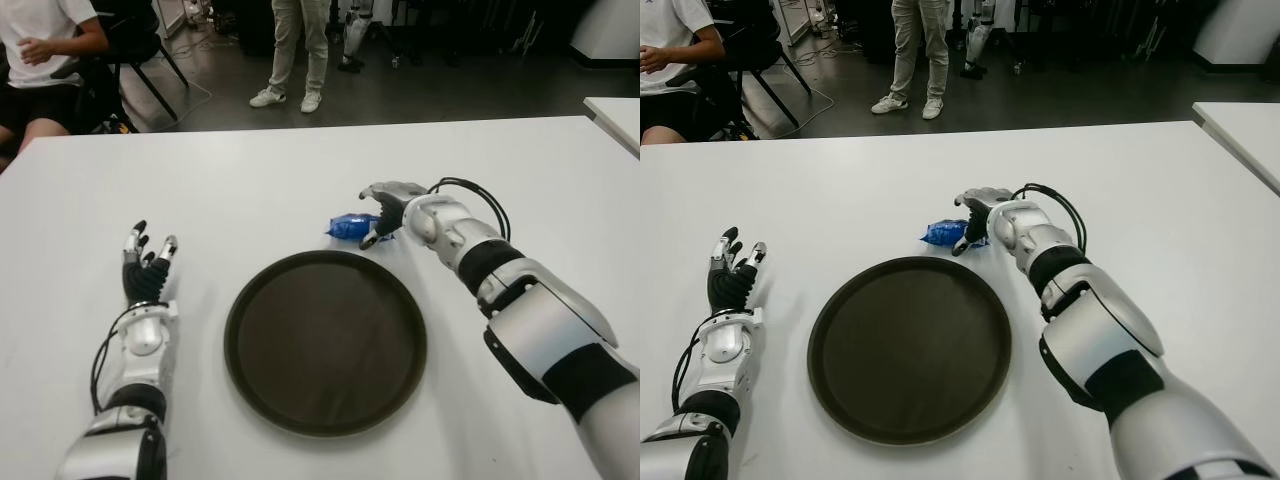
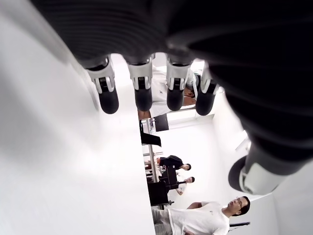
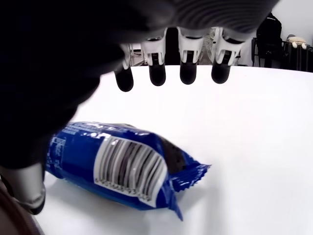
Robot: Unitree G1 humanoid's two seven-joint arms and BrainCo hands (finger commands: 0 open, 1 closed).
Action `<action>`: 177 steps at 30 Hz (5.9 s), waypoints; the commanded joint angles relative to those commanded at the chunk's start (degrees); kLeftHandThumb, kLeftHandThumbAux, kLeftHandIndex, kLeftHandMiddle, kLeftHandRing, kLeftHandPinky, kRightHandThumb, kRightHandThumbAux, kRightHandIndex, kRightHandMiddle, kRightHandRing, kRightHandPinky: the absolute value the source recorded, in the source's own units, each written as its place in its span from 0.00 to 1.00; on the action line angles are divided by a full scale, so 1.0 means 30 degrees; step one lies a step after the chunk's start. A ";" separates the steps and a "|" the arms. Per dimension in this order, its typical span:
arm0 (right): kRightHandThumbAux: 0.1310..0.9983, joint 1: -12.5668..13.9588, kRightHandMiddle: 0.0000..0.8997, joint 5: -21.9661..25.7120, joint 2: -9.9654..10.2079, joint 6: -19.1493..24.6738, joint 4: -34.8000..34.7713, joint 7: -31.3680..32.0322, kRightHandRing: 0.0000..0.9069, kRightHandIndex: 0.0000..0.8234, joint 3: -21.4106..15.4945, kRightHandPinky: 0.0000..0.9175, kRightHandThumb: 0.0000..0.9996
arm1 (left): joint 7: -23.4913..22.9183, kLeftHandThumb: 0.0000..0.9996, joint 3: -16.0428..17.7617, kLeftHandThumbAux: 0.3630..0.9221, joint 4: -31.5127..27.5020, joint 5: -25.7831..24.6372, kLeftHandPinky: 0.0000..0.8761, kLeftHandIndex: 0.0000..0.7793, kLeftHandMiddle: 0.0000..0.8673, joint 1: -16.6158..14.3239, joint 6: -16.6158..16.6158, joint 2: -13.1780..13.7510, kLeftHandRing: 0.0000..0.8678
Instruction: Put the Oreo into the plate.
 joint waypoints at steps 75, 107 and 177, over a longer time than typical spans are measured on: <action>0.52 0.1784 0.00 0.0017 0.0492 0.1004 0.1005 0.0326 0.00 0.00 0.0084 0.00 0.00 | 0.0213 0.33 -0.0007 0.42 -0.0317 0.0089 0.00 0.03 0.02 0.0281 0.0062 -0.0051 0.00; 0.53 0.2200 0.00 0.0032 0.0336 0.1210 0.0960 -0.0394 0.00 0.00 0.0041 0.00 0.00 | 0.0240 0.35 0.0186 0.39 -0.0327 -0.0142 0.00 0.03 0.02 0.0216 0.0231 -0.0164 0.00; 0.56 0.1800 0.00 0.0121 0.0279 0.0709 0.0879 -0.0769 0.00 0.00 -0.0467 0.00 0.00 | -0.0315 0.36 0.0095 0.39 -0.0223 -0.0247 0.00 0.01 0.01 0.0198 0.0183 -0.0110 0.00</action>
